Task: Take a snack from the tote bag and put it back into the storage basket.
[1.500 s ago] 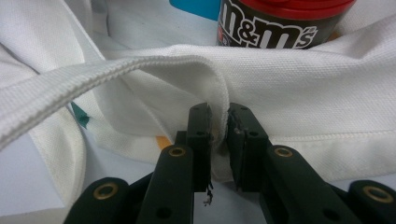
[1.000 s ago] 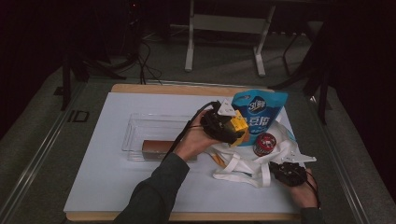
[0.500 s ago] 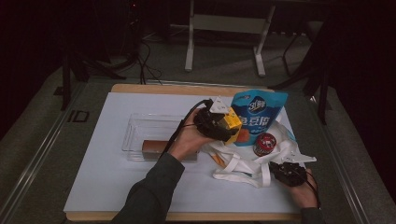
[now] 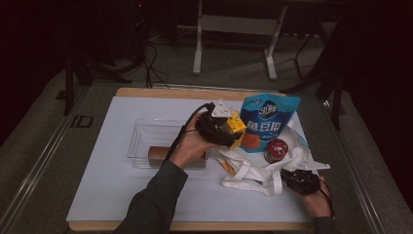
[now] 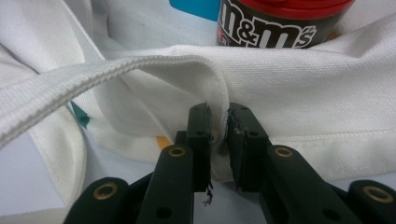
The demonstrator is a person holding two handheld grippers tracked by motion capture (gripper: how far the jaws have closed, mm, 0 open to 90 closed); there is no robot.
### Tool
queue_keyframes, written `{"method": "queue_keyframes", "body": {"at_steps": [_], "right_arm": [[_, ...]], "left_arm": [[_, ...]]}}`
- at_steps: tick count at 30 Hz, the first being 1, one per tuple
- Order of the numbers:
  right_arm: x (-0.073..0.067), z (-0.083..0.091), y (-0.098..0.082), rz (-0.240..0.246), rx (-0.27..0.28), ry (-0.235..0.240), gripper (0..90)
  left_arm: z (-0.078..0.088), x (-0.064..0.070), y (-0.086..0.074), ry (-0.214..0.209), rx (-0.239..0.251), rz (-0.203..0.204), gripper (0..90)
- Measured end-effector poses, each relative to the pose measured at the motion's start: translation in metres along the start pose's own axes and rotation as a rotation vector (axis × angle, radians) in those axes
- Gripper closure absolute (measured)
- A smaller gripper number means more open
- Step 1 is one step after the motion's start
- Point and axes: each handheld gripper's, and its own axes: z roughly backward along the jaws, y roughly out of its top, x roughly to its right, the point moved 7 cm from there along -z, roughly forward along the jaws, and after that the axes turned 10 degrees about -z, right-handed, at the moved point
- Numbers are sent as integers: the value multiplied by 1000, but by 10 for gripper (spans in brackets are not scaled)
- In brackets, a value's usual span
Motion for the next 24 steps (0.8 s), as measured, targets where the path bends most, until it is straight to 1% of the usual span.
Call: {"method": "queue_keyframes", "body": {"at_steps": [8, 11, 18, 21, 24], "right_arm": [[0, 0, 0, -2, 1, 1, 789], [0, 0, 0, -3, 1, 2, 789], [0, 0, 0, -4, 2, 2, 789], [0, 0, 0, -4, 2, 2, 789], [0, 0, 0, -5, 3, 3, 789]], "left_arm": [[5, -4, -5, 17, -8, 9, 291], [8, -8, -9, 29, -5, 27, 291], [13, -15, -14, 50, -5, 42, 291], [14, -17, -18, 70, -20, 37, 291], [16, -20, -22, 75, -22, 50, 291]]}}
